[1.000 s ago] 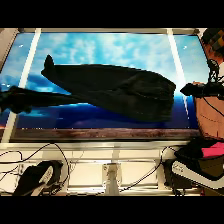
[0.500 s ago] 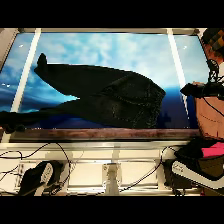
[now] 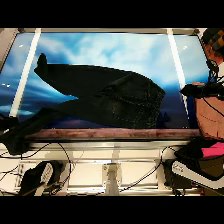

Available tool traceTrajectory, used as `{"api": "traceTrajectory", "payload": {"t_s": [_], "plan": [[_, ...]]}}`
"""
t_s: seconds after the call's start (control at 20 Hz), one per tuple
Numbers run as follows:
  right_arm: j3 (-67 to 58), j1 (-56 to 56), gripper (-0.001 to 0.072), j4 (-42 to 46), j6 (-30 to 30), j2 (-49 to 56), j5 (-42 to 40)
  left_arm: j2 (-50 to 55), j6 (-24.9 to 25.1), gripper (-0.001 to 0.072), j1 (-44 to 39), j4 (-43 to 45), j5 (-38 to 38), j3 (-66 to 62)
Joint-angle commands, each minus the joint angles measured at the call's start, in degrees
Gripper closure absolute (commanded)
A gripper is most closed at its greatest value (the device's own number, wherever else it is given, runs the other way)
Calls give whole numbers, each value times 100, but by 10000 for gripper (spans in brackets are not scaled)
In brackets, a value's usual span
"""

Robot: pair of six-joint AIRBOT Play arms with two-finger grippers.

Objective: Fold the clothes and pants, and hang the long-sleeved shirts on hangers.

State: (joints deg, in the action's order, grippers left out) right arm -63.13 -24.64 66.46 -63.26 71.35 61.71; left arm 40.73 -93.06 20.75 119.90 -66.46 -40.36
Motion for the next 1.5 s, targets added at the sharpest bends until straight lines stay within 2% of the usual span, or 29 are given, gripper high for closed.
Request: {"api": "traceTrajectory", "payload": {"t_s": [0.0,0.25,0.45,0.6,0.7,0.8,0.95,1.15,1.25,1.35,1.45], "plan": [[-2,4,266,4,2,0,256,4,7,171,7,269,188,11],[55,4,267,-197,468,-11,1397,4,4,172,7,197,1043,11],[905,4,264,-929,492,-229,1794,2,2,172,7,114,1187,11],[1869,7,258,-1523,492,-581,1788,-48,-496,172,7,114,1357,11],[2413,15,248,-1582,487,-719,1762,-76,-844,172,4,107,1609,11],[2776,175,26,-1502,437,-723,1661,-83,-903,172,4,70,1781,11],[3047,627,33,-1272,275,-699,1305,-83,-903,172,4,70,1805,11],[3051,1088,43,-374,-846,-693,321,-83,-903,171,4,68,1805,11],[3051,1110,47,-380,-1137,-577,177,-83,-905,172,4,44,1805,11],[3051,1158,110,-448,-1200,-334,227,-83,-905,172,4,-46,1808,11],[3051,1257,111,-656,-1193,-48,138,-83,-905,172,4,-175,1808,11]]}}
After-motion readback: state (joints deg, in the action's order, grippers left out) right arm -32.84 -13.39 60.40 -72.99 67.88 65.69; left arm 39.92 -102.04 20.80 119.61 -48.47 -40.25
